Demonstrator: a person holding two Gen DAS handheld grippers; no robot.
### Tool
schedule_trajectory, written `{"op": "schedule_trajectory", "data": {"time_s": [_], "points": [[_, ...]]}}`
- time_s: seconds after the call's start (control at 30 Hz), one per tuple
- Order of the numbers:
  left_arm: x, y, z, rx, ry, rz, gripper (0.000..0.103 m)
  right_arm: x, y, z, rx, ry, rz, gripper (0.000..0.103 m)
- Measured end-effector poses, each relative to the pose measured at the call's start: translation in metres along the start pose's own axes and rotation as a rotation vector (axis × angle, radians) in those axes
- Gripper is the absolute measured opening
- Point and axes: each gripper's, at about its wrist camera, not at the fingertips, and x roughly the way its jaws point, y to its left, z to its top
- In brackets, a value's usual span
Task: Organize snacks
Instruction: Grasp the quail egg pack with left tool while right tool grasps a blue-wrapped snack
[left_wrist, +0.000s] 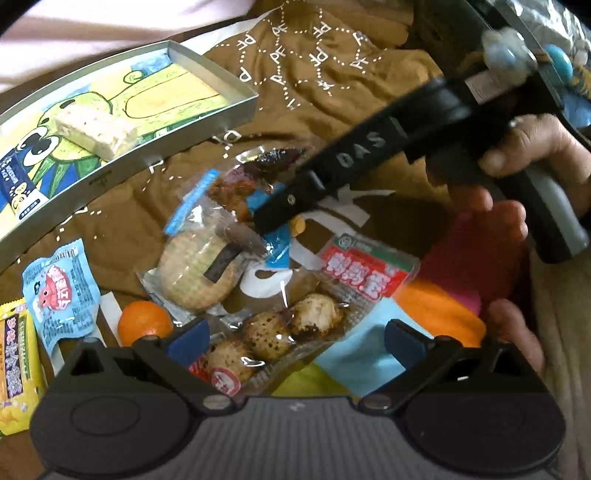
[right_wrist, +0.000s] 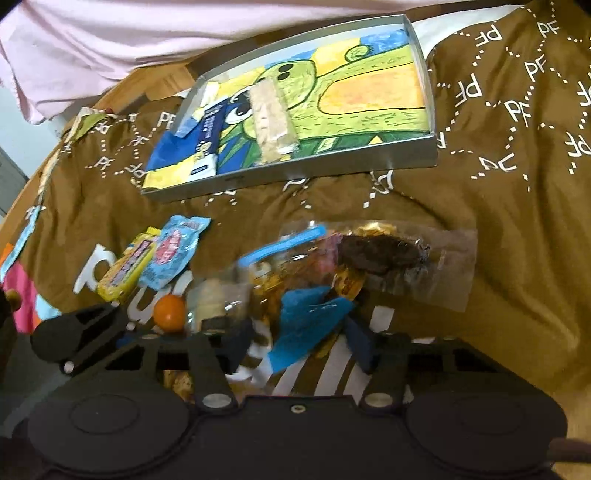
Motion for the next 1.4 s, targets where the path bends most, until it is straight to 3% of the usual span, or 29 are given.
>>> {"op": "schedule_trajectory", "data": {"time_s": [0.07,0.1,0.2,0.23,0.3,0.37,0.4,0.47,0.5,0.7,0.8,0.93,1.13,1.3,1.4], "points": [[0.001,-0.003,0.002,-0.009,0.021,0.016,0.102,0.002,0.0,0.001,-0.003,-0.002,-0.009,0.026],[0.002,-0.003,0.004,-0.026,0.032,0.019,0.102,0.003,-0.001,0.001,-0.001,-0.001,-0.015,0.021],[-0.001,-0.002,0.005,-0.097,0.045,0.015,0.1,0.001,-0.001,0.001,-0.006,0.001,-0.014,0.015],[-0.002,-0.003,0.005,-0.115,0.049,0.015,0.099,-0.001,0.0,0.0,-0.015,0.003,-0.019,0.008],[-0.006,-0.004,0.005,-0.154,0.06,-0.003,0.098,-0.004,0.001,0.0,-0.023,0.006,-0.013,0.007],[-0.011,-0.009,0.004,-0.176,0.069,-0.015,0.098,-0.008,0.002,-0.001,-0.024,0.017,0.021,0.01],[-0.015,-0.012,0.003,-0.164,0.068,-0.007,0.098,-0.01,0.003,-0.002,-0.031,0.013,0.031,0.016],[-0.017,-0.016,0.0,-0.131,0.064,0.012,0.099,-0.012,0.006,-0.003,-0.05,-0.004,0.016,0.036],[-0.016,-0.018,0.0,-0.113,0.065,0.022,0.099,-0.011,0.006,-0.002,-0.053,-0.008,0.006,0.039],[0.0,-0.017,0.005,-0.042,0.062,0.05,0.101,-0.002,-0.001,0.006,-0.015,-0.023,0.006,0.04],[0.002,-0.013,0.007,-0.054,0.041,0.068,0.09,0.008,-0.001,0.012,-0.008,-0.024,0.015,0.046],[-0.003,-0.011,0.004,-0.076,0.025,0.08,0.075,0.016,0.001,0.017,-0.009,-0.003,0.043,0.047],[-0.01,-0.018,0.002,-0.105,0.033,0.127,0.051,0.013,0.004,0.013,-0.024,0.005,0.046,0.037],[-0.021,-0.02,-0.004,-0.206,0.047,0.157,0.049,0.004,0.01,0.009,-0.062,0.009,0.027,0.033],[-0.026,-0.025,-0.007,-0.2,0.038,0.169,0.05,-0.008,0.012,0.004,-0.082,0.007,0.004,0.032]]}}
